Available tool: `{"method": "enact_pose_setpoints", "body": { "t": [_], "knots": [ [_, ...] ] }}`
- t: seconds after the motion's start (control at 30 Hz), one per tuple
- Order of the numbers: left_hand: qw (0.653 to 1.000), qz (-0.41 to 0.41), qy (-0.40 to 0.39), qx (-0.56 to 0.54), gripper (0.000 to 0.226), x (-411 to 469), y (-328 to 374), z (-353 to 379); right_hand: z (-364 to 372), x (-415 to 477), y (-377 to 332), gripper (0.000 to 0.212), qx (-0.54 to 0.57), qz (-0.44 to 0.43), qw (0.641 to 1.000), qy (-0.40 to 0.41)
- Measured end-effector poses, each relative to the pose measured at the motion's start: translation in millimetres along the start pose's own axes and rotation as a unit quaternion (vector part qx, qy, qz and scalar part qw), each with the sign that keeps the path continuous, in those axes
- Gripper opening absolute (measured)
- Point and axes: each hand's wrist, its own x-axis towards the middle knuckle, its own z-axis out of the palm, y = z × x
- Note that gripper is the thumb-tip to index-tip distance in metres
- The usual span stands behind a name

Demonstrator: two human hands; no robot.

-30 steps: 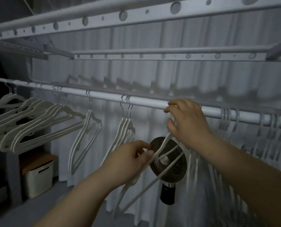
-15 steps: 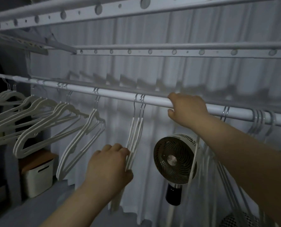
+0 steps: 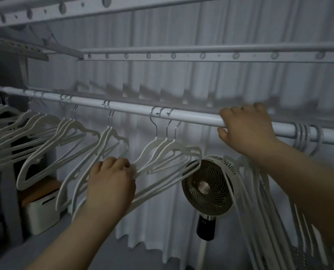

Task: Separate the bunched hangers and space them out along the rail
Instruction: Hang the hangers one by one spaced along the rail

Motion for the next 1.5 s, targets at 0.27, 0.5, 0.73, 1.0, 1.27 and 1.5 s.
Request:
{"method": "enact_pose_setpoints", "body": {
  "t": [0.27, 0.5, 0.73, 1.0, 1.27, 1.5],
  "knots": [
    [0.994, -0.029, -0.049, -0.090, 0.004, 10, 14, -21, -12, -10, 8, 0.042, 0.029, -0.005, 0.999, -0.028],
    [0.992, -0.041, -0.112, -0.047, 0.026, 45, 41, -7, -17, -25, 21, 0.047, 0.043, -0.040, 0.997, -0.039],
    [0.974, -0.059, -0.178, -0.127, 0.021, 26, 47, -4, -15, -36, 30, 0.042, 0.070, -0.123, 0.987, 0.074],
    [0.972, -0.108, -0.097, -0.184, 0.015, -60, 23, -41, -34, -50, -17, 0.057, 0.180, -0.176, 0.959, -0.128],
    [0.972, -0.157, -0.118, -0.132, 0.010, -155, -20, -91, -68, -59, -74, 0.017, 0.415, -0.216, 0.843, -0.265],
    [0.981, -0.091, 0.009, -0.169, 0.034, -210, -56, -128, -105, -85, -128, 0.012, 0.678, -0.058, 0.653, -0.331]
  ]
}}
